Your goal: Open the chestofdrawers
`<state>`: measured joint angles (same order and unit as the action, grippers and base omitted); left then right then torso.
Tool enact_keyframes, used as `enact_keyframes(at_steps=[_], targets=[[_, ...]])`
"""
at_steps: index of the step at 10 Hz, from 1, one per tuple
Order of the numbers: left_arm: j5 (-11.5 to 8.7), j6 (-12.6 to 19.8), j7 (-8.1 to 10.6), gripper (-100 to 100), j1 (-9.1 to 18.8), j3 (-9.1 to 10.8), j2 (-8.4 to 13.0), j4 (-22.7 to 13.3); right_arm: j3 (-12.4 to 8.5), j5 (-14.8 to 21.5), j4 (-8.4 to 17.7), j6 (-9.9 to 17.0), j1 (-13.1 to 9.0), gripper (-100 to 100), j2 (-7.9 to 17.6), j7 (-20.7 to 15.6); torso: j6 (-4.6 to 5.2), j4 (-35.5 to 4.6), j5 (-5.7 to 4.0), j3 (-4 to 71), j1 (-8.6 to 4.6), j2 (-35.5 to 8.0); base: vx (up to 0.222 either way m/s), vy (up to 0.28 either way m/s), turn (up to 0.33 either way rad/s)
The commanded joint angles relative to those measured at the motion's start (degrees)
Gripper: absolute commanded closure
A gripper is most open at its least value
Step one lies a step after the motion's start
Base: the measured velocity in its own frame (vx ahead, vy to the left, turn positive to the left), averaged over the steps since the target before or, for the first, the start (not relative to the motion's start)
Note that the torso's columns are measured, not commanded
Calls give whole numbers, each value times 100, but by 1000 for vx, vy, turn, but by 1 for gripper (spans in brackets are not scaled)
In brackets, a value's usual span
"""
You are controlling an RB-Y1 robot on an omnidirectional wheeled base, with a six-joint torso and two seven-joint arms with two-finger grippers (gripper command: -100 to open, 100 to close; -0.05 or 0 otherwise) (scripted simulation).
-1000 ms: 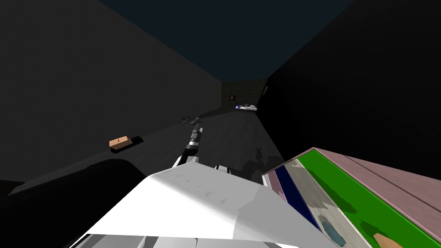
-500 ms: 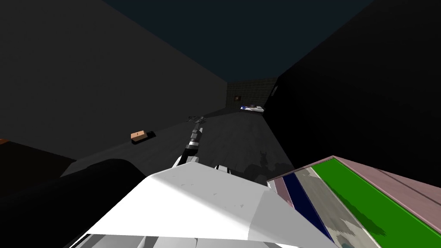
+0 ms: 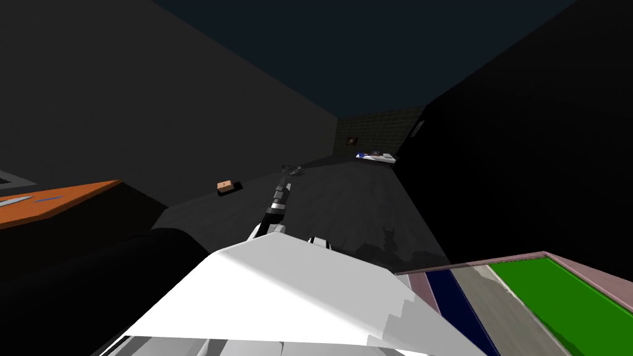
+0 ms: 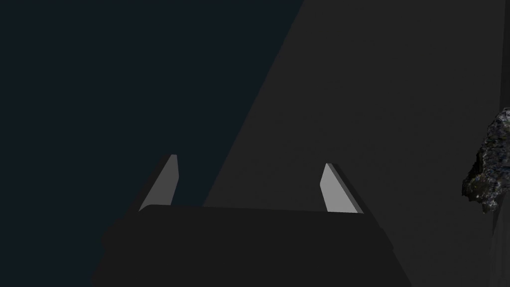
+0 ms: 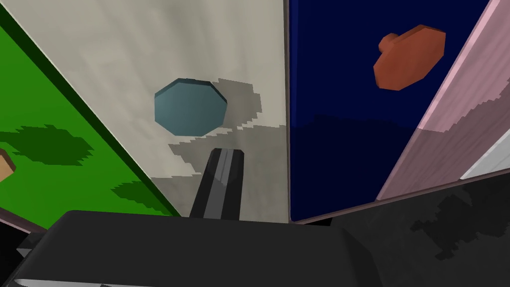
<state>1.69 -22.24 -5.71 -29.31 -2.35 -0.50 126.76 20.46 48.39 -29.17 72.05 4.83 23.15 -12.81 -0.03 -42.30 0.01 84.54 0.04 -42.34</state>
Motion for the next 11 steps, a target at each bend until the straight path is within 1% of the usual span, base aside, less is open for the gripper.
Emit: enact_keyframes(at_steps=[1,2,3,4,5,6,7,8,9,10,11], targets=[[0,0,0,0,-1,0,0,0,-10,-179,367,-97,-101,100,0,195,2,0,0,1,-2,4,-24,29,99],[0,0,0,0,-2,1,1,0,-10,-179,423,-97,-101,100,0,195,9,4,-2,7,-14,13,-2,4,-48],[0,0,0,0,-3,2,1,0,-93,-469,490,-61,5,100,104,271,7,5,-5,10,-20,17,-40,41,351],[0,0,0,0,-1,1,0,0,-93,-536,361,-61,5,100,104,271,-3,0,-1,1,0,2,-50,58,525],[0,0,0,0,0,0,0,0,-93,-536,445,-61,5,100,104,271,-3,-2,2,-2,8,0,-17,32,84],[0,0,0,0,-3,2,1,0,-93,-536,490,-61,5,100,104,271,12,3,0,4,-7,7,-2,11,-93],[0,0,0,0,-3,2,1,0,-100,-541,352,-16,48,100,121,221,7,4,-4,7,-16,12,-1,4,-15],[0,0,0,0,-3,2,1,0,-216,-638,263,-158,-129,-100,282,381,2,3,-4,6,-14,11,-90,9,-45],[0,0,0,0,-2,2,1,0,-267,-685,223,-224,-200,-100,343,445,3,-3,-1,-8,-8,-15,-135,-1,-45],[0,0,0,0,-1,2,1,0,-267,-685,223,-224,-200,-100,343,445,2,-7,-1,-15,-7,-22,-104,-3,1],[0,0,0,0,-1,2,1,0,-388,-796,129,-382,-370,-100,489,598,4,-2,-1,-6,-5,-6,-145,9,-43]])
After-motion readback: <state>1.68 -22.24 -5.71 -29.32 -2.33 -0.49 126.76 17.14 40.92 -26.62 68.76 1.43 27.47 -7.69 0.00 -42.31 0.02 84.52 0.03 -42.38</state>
